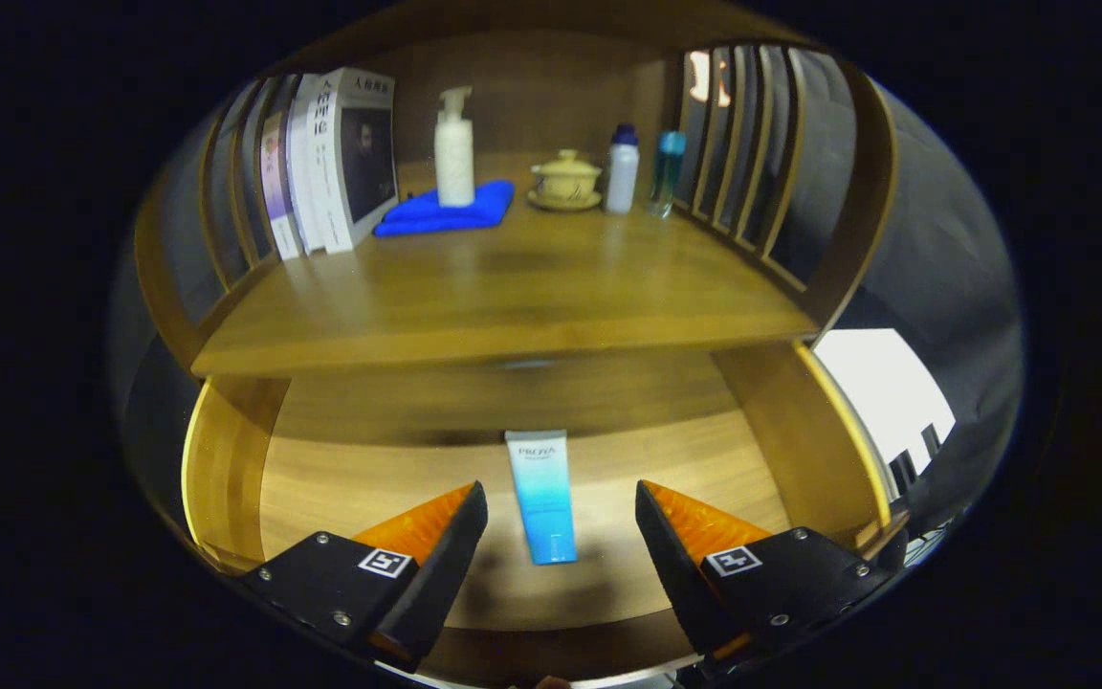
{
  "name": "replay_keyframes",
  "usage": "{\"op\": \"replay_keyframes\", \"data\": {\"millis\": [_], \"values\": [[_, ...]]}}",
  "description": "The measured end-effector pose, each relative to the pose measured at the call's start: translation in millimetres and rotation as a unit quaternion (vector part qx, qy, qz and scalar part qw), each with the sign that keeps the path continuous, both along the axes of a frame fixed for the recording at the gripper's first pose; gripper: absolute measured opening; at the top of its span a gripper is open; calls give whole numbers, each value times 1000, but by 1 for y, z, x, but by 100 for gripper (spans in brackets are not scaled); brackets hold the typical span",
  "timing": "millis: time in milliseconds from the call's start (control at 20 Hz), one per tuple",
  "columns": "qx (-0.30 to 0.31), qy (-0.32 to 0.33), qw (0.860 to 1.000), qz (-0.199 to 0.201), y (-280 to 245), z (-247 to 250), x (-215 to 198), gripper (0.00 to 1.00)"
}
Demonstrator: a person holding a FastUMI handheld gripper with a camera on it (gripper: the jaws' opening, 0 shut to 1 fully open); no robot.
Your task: Pull open the drawer, take out the items inside it, and place them on the countertop above the cabinet.
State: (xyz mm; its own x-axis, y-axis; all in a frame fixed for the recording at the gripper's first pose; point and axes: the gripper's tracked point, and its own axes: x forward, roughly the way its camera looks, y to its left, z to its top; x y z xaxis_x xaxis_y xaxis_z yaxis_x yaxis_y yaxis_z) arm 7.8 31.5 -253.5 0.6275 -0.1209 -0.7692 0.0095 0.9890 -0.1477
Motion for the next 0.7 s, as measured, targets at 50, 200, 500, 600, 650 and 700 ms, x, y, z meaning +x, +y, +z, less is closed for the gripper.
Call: {"op": "replay_keyframes", "data": {"millis": [50, 200, 500, 600, 650, 700], "values": [[-3, 11, 1000, 0, -1, -6, 1, 95], [-21, 54, 998, -10, -8, -20, 1, 95], [-41, 131, 991, 0, -10, -43, -4, 93], [-34, 152, 988, 1, -11, -53, -8, 91], [-29, 158, 987, 4, -10, -57, -9, 88], [-26, 160, 987, 5, -9, -63, -9, 86]]}}
